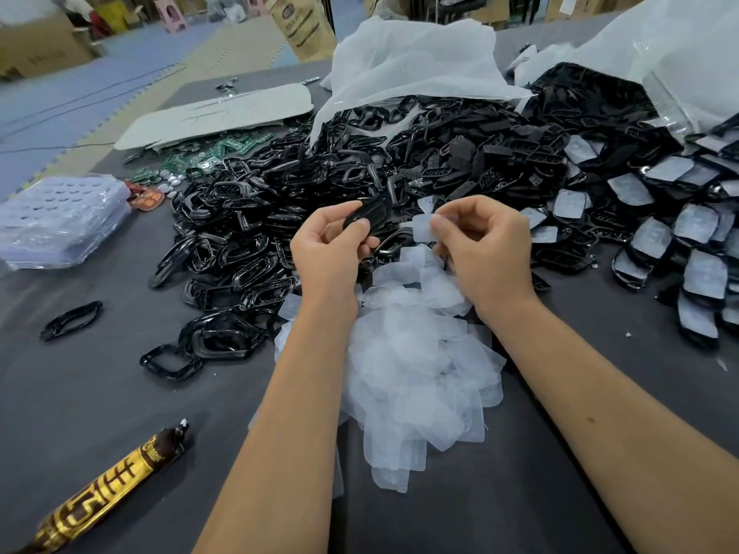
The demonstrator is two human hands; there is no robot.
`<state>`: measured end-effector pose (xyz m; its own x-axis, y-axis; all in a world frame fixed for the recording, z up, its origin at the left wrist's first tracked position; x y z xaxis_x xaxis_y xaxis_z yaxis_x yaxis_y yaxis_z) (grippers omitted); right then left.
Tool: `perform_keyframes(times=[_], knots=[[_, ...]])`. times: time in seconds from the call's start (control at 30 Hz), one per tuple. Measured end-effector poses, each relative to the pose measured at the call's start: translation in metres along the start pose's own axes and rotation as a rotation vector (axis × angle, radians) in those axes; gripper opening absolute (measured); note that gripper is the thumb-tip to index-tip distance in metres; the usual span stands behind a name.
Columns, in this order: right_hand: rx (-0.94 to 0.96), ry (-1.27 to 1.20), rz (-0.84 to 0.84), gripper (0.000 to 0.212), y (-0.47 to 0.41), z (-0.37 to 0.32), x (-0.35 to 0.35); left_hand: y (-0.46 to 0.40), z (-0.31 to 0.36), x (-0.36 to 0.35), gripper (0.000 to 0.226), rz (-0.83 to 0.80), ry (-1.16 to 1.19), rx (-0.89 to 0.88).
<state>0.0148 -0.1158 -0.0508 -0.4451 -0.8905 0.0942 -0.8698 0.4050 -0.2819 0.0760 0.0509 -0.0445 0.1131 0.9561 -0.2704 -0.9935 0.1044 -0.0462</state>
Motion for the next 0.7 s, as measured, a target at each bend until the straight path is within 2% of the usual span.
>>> perform_keyframes(times=[0.1,0.23,0.57,0.7], knots=[[0.007,-0.163,-0.061,0.007,0.0,-0.001,-0.001,0.002,-0.001,-0.002,0.023,-0.047,-0.084,-0.038],[0.02,-0.239,-0.117,0.006,0.001,-0.003,-0.003,0.004,-0.002,-0.006,0.025,-0.126,-0.183,-0.085],[0.053,-0.256,-0.12,0.008,0.0,-0.001,-0.003,0.003,-0.003,-0.009,0.026,-0.197,-0.18,-0.06],[0.071,-0.199,-0.128,0.009,-0.001,0.0,-0.004,0.004,-0.002,-0.011,0.023,-0.209,-0.107,-0.02]])
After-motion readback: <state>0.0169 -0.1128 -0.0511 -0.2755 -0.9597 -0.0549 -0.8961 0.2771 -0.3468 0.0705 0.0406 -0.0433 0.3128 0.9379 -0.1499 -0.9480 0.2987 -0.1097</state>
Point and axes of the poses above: each hand's wrist, its own y-axis away from the middle knuckle, its own x-axis out of the back of the hand, z = x × y, the point moved 2 cm from there along -y, towards the middle knuckle, and after that the axes turned 8 degrees about -z, right-handed, at the moved point
